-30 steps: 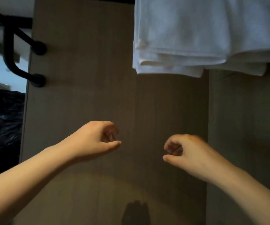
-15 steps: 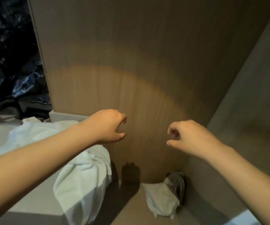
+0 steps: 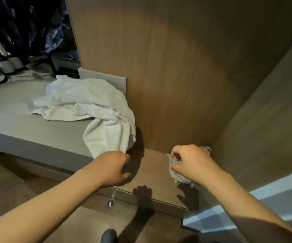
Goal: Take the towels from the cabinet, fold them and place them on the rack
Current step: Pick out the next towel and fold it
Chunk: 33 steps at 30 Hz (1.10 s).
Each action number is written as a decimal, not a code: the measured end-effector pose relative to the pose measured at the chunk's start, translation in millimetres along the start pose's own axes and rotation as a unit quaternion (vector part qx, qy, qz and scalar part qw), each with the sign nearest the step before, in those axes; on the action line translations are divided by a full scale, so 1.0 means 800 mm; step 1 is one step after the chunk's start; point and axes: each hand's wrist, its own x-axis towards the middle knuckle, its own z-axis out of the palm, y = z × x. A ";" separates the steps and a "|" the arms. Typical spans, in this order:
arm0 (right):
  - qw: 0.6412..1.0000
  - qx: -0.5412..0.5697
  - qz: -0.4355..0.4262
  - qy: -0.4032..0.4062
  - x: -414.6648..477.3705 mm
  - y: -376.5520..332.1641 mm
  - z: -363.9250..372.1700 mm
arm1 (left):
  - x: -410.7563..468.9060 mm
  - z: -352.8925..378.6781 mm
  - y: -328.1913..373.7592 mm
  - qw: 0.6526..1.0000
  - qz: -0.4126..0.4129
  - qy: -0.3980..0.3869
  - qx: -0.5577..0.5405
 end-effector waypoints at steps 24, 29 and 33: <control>0.993 0.089 0.043 -0.062 0.117 -0.239 0.084 | -0.063 0.028 -0.276 0.996 -0.043 -0.011 -0.079; 0.988 0.111 0.100 -0.046 0.127 -0.263 0.089 | -0.043 0.008 -0.315 0.998 -0.007 -0.017 -0.067; 0.984 0.125 0.125 -0.036 0.140 -0.265 0.088 | -0.016 -0.003 -0.326 0.997 0.001 -0.031 -0.065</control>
